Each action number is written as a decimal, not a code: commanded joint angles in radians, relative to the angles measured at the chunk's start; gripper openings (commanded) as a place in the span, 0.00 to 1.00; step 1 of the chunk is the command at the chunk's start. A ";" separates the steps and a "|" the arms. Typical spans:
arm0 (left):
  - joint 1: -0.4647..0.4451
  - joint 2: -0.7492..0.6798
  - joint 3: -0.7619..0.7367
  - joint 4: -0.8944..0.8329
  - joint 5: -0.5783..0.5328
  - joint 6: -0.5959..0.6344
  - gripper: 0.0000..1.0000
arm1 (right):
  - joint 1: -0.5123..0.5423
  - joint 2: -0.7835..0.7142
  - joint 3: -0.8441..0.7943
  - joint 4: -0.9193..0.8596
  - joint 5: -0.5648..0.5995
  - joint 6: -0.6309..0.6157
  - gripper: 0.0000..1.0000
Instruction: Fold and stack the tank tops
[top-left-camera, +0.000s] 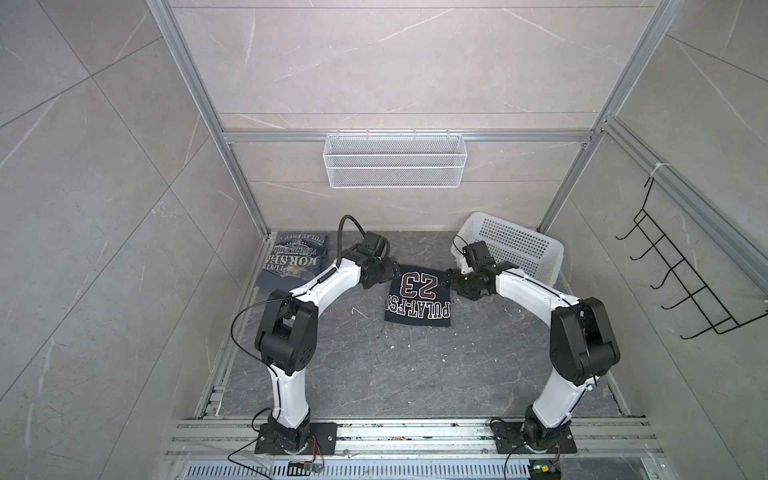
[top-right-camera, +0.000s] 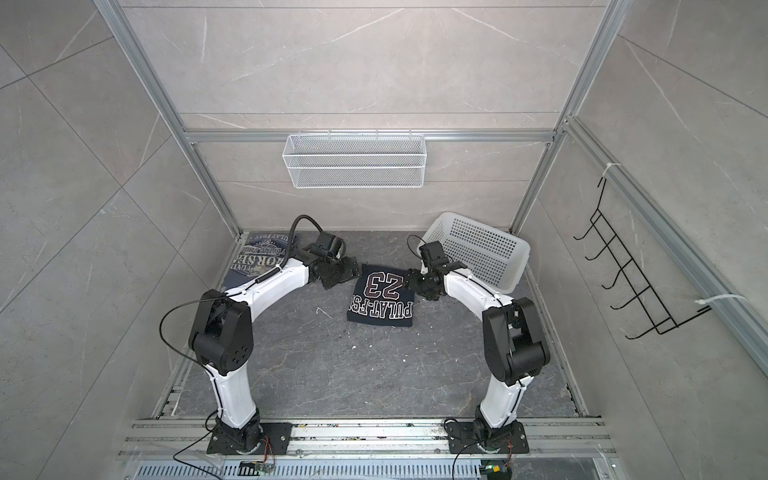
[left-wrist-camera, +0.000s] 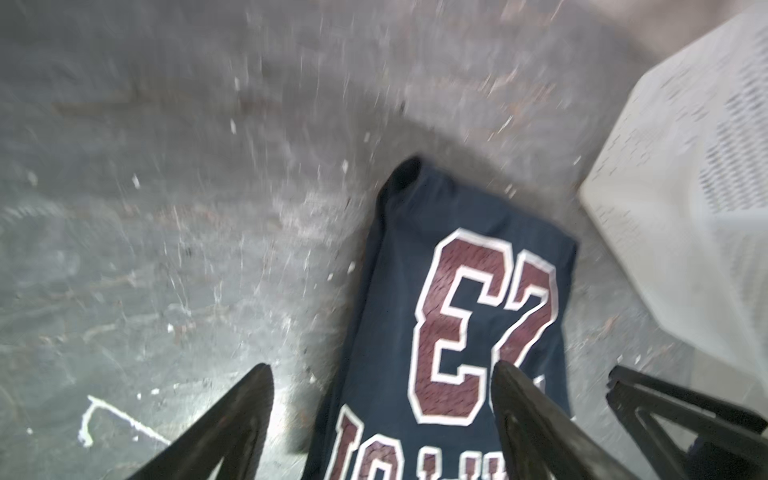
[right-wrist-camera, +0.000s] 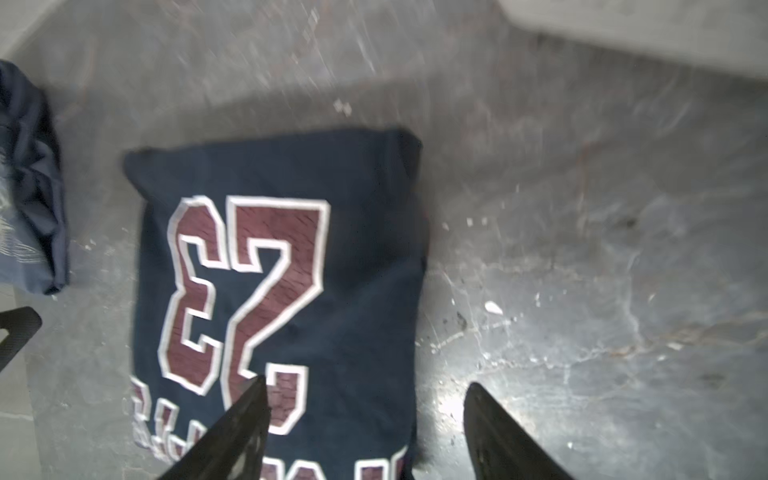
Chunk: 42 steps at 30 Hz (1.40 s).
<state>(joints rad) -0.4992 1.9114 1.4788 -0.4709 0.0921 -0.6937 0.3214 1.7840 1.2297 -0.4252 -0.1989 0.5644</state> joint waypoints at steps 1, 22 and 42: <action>0.004 0.028 -0.049 0.047 0.097 0.026 0.88 | 0.006 0.000 -0.057 0.078 -0.072 0.041 0.78; -0.033 0.211 -0.074 0.190 0.328 -0.044 0.84 | 0.026 0.157 -0.224 0.352 -0.206 0.175 0.65; -0.076 0.250 0.026 0.120 0.339 -0.001 0.33 | 0.097 0.193 -0.187 0.384 -0.213 0.196 0.61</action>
<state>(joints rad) -0.5507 2.1403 1.4658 -0.2459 0.4377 -0.7380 0.3916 1.9335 1.0592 0.0761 -0.4191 0.7643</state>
